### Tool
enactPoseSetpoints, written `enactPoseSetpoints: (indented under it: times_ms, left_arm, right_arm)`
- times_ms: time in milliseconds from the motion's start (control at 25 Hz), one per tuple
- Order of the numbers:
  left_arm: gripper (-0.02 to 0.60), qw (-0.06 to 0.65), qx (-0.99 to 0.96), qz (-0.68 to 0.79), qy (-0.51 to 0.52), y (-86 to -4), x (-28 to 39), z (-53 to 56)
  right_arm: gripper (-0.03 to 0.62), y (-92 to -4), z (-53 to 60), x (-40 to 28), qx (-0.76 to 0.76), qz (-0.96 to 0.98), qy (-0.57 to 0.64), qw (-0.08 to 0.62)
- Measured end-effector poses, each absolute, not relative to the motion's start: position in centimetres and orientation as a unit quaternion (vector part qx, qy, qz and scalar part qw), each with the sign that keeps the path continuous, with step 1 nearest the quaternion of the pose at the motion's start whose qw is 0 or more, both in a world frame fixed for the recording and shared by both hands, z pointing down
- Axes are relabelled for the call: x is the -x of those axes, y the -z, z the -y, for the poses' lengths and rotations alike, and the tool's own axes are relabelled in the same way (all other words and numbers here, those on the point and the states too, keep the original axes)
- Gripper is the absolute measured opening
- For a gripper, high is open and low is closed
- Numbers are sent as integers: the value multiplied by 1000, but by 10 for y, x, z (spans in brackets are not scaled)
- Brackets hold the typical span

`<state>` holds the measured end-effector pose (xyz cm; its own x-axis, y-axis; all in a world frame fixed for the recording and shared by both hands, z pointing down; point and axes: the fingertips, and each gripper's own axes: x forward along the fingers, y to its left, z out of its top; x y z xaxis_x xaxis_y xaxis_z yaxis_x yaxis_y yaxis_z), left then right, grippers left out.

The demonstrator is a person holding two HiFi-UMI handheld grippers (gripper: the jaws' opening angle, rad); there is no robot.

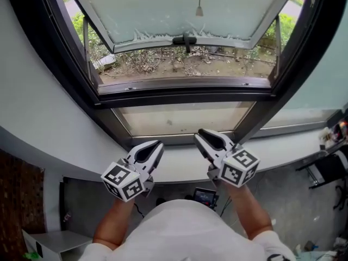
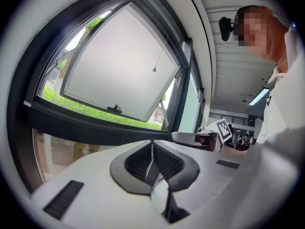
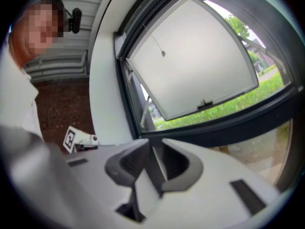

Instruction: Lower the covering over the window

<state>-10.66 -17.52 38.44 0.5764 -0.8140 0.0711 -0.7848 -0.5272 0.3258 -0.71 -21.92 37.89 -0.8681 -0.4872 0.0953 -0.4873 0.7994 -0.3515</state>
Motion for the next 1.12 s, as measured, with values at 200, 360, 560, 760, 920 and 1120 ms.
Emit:
enactPoseSetpoints:
  times_ms: [200, 360, 560, 760, 920, 1120]
  left_arm:
    - [25, 149, -879, 452, 41, -376, 110, 180]
    - [25, 129, -883, 450, 40, -363, 114, 190]
    - [25, 102, -886, 452, 36, -343, 122, 202]
    - [25, 74, -889, 451, 32, -323, 126, 212]
    - [25, 54, -892, 448, 29, -306, 128, 222]
    - [25, 16, -894, 446, 31, -272, 129, 235]
  right_arm:
    - [91, -365, 228, 13, -259, 953, -159, 4]
    - [91, -346, 239, 15, -261, 956, -136, -2]
    - [91, -314, 248, 19, -262, 960, -99, -8]
    - [91, -287, 259, 21, -266, 962, -66, -15]
    - [91, -266, 270, 23, -271, 962, -41, -18]
    - [91, -231, 286, 21, -285, 958, 7, -20]
